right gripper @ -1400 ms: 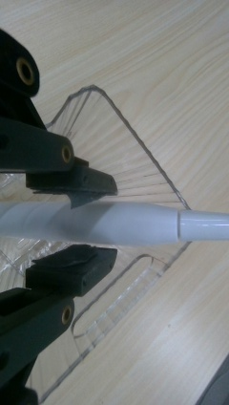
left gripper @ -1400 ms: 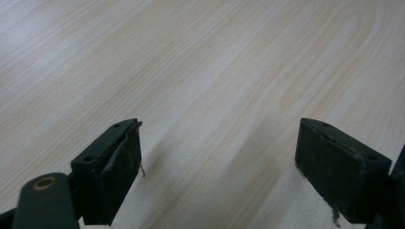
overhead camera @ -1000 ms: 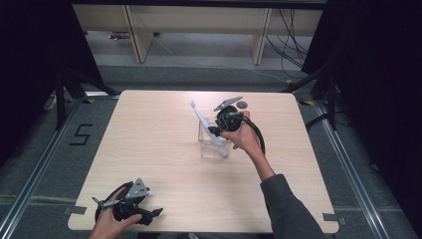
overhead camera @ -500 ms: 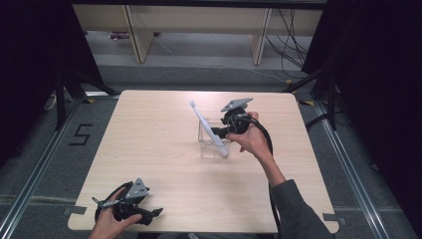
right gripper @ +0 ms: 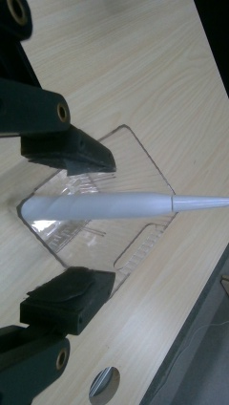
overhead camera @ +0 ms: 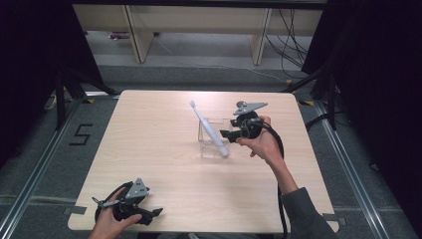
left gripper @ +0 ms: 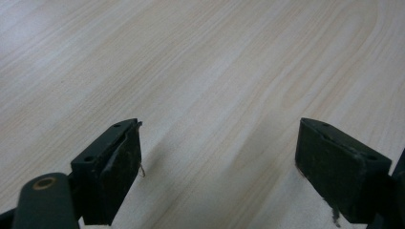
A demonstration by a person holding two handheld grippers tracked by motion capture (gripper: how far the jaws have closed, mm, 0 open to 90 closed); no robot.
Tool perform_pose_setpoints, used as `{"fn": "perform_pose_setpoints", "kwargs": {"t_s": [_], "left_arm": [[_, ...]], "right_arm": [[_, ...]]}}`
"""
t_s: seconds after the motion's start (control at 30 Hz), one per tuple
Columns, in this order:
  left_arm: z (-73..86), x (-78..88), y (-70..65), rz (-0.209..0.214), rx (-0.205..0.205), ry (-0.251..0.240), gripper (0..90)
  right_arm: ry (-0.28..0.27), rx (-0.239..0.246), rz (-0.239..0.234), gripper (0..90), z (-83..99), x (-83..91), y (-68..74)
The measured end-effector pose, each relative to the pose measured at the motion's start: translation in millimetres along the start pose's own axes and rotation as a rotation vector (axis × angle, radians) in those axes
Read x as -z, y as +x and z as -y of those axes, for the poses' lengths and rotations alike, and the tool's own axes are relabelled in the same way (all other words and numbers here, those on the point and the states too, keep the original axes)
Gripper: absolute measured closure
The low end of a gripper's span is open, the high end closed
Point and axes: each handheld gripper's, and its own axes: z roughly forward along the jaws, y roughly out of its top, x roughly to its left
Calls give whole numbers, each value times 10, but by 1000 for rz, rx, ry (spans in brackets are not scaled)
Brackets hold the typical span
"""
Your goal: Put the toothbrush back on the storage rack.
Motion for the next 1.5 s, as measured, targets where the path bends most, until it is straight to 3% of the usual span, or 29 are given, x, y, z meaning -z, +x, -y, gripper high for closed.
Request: {"fn": "perform_pose_setpoints", "kwargs": {"t_s": [0.23, 0.33, 0.4, 0.53, 0.7, 0.8, 1.23, 1.27, 1.5], "left_arm": [[2, 3, 3, 0, -5, -1, 156], [5, 4, -1, 0, -4, -1, 156], [-1, 7, -3, -1, -12, -3, 156], [-2, 12, -10, 2, -13, -10, 156], [-6, 12, -10, 2, -15, -9, 156], [-3, 19, -5, 3, -17, -10, 156], [-3, 24, -16, 2, -18, -13, 156], [-2, 21, -19, 1, -12, -13, 156], [-2, 24, -22, 5, -8, -19, 156]], "right_arm": [[-21, 3, 4, 401, 54, 66, -1], [-57, -24, -8, 389, 116, 94, 20], [-62, -9, -8, 384, 125, 94, -1], [-49, -50, -2, 354, 180, 126, -1], [-69, -37, 5, 333, 231, 156, -37], [-67, -77, 3, 315, 289, 163, -38], [-76, -67, 4, 300, 381, 248, -24], [-76, -89, 3, 299, 392, 261, -1], [-103, -57, 11, 285, 465, 315, -9]]}}
